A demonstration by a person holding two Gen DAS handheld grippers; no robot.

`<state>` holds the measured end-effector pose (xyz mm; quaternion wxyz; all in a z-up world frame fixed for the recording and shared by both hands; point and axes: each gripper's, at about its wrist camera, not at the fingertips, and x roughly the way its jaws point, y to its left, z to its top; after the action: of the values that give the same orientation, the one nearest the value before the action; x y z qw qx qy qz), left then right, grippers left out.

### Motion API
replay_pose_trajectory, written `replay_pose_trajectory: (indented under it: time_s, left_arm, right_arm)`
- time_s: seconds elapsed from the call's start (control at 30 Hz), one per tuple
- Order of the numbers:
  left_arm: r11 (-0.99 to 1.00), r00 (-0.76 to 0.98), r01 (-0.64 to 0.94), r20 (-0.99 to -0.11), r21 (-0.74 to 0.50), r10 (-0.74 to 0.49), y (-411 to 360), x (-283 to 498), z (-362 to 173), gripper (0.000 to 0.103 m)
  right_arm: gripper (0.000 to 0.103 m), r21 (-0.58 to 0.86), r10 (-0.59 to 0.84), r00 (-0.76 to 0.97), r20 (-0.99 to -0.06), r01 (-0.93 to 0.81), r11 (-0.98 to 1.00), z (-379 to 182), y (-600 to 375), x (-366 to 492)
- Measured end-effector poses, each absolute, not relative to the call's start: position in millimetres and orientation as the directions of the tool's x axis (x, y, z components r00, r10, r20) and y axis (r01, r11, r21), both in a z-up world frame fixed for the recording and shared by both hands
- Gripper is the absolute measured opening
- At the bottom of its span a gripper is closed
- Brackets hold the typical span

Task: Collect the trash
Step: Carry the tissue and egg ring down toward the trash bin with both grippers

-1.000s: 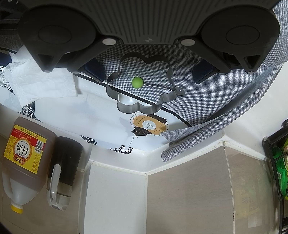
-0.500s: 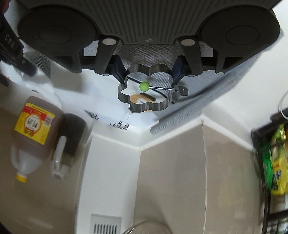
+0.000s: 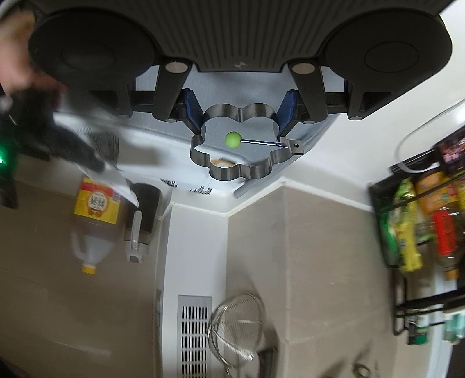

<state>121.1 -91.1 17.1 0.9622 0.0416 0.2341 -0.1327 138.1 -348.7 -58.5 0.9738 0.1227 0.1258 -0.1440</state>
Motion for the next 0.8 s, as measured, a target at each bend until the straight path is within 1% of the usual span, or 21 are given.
replay_pose_trajectory:
  time_s: [0.07,0.17,0.27,0.33,0.4,0.47,0.53,0.63,0.7,0.8]
  left_arm:
    - [0.965,0.855,0.262,-0.467,0.017,-0.224,-70,93,20,0.06]
    - [0.972,0.856,0.235,-0.479,0.02,-0.196,-36,49,20,0.06]
    - [0.976,0.858,0.214,-0.486,0.05,-0.164,-6,7,14,0.06]
    - [0.979,0.864,0.193,-0.484,0.063,-0.14,9,-15,9,0.06]
    - [0.983,0.861,0.176,-0.492,0.051,-0.129,22,-34,4,0.06]
    - [0.985,0.854,0.171,-0.503,0.03,-0.133,31,-51,-1,0.06]
    - [0.985,0.855,0.17,-0.501,0.028,-0.133,38,-68,-7,0.06]
    - [0.984,0.85,0.177,-0.508,0.026,-0.14,44,-90,-18,0.06]
    - [0.983,0.841,0.184,-0.522,0.02,-0.147,49,-102,-26,0.06]
    - [0.984,0.825,0.18,-0.545,0.004,-0.149,57,-118,-39,0.06]
  right_arm:
    - [0.005,0.196,-0.246,0.934,-0.259,0.3,0.933,-58,-346,134]
    - [0.005,0.184,-0.21,0.958,-0.196,0.246,0.952,-60,-342,124]
    - [0.005,0.169,-0.222,0.952,-0.209,0.259,0.951,-49,-336,106]
    - [0.005,0.185,-0.185,0.963,-0.194,0.221,0.957,-37,-330,80]
    - [0.005,0.182,-0.167,0.972,-0.165,0.197,0.963,-24,-321,45]
    - [0.005,0.212,-0.117,0.981,-0.152,0.148,0.966,-14,-310,6]
    - [0.005,0.241,-0.063,0.984,-0.167,0.103,0.965,-11,-299,-30]
    - [0.005,0.267,0.019,0.974,-0.224,0.042,0.963,-15,-278,-75]
    - [0.005,0.234,0.048,0.967,-0.249,0.012,0.972,-19,-260,-103]
    - [0.005,0.197,0.074,0.963,-0.26,-0.022,0.98,-25,-234,-140]
